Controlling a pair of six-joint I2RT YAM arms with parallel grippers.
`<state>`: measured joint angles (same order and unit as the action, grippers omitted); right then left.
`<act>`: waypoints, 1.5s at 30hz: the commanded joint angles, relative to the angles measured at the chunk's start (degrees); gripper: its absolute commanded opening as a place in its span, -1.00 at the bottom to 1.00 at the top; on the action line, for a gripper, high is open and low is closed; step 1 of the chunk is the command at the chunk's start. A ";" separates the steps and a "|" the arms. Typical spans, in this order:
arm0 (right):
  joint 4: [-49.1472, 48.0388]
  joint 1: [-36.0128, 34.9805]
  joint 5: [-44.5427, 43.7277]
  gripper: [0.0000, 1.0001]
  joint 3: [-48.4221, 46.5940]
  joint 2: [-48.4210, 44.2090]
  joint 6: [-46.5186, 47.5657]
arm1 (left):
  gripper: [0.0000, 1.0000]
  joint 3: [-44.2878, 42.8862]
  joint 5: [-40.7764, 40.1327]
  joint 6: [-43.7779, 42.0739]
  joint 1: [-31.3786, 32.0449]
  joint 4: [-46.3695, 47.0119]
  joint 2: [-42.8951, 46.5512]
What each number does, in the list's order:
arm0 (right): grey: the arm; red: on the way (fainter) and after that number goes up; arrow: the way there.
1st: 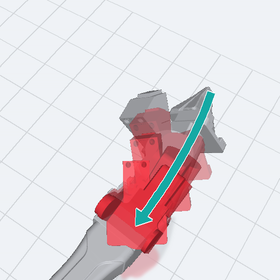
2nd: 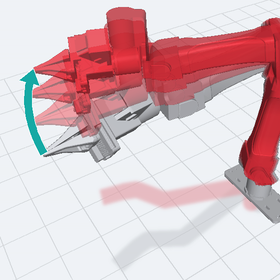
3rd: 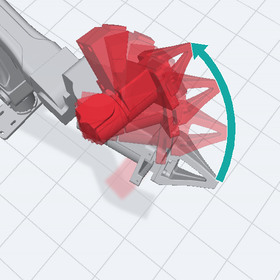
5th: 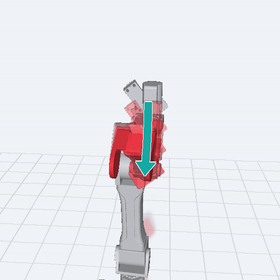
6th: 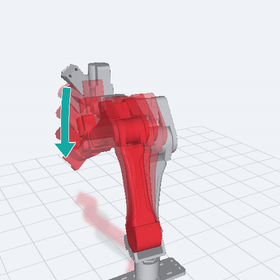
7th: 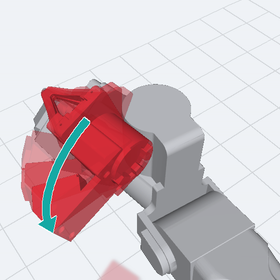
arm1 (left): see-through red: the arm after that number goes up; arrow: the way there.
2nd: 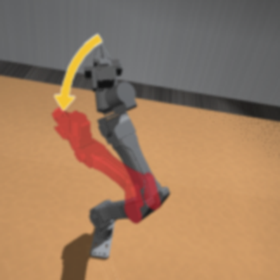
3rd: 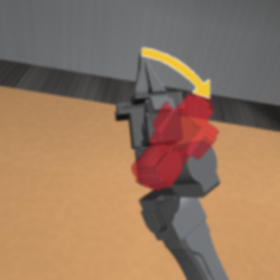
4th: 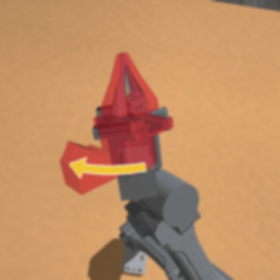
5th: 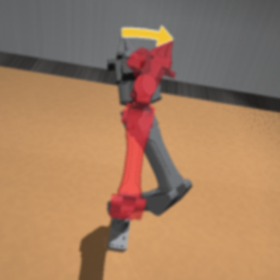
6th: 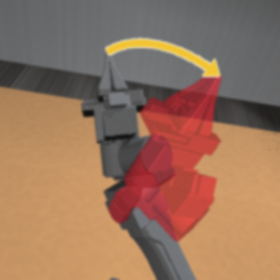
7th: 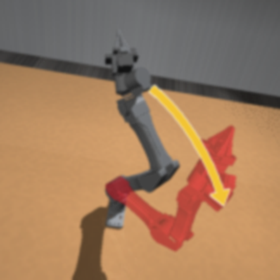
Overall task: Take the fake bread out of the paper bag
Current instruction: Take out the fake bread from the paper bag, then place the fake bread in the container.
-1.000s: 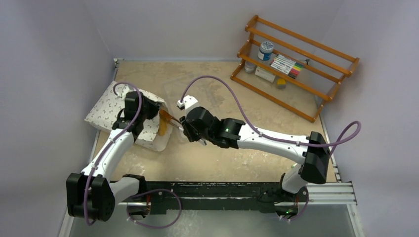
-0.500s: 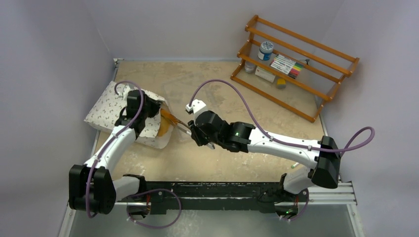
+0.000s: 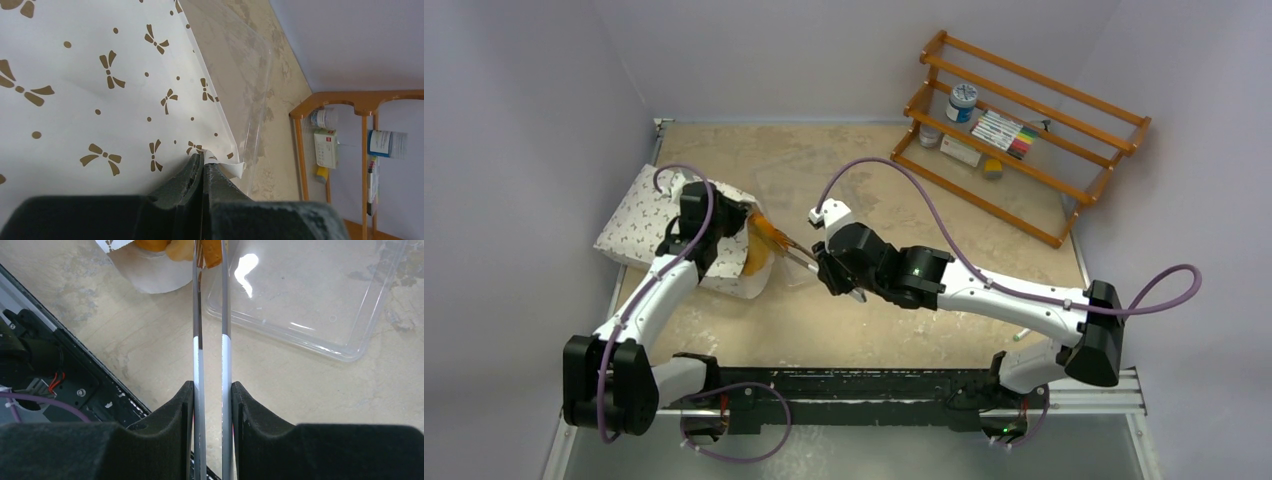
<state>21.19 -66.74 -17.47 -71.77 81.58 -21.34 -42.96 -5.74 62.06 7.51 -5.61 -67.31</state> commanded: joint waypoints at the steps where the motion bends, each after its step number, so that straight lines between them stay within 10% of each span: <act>1: -0.33 -0.32 -2.74 -1.00 -2.55 -3.10 -1.23 | -1.00 -1.90 -2.08 0.74 -0.60 2.15 1.84; 25: 4.74 0.25 -8.06 -1.00 -3.49 -9.06 -5.19 | -1.00 -2.04 -3.09 -0.93 -0.65 -1.07 4.44; 45: -14.04 19.45 -12.94 -1.00 -13.70 19.28 14.96 | -1.00 -2.00 -1.13 -0.81 -0.83 -1.69 6.81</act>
<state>14.94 -47.55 -27.55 -79.94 97.47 -11.70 -42.98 -7.18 61.73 7.33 -9.52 -62.39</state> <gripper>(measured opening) 0.316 0.005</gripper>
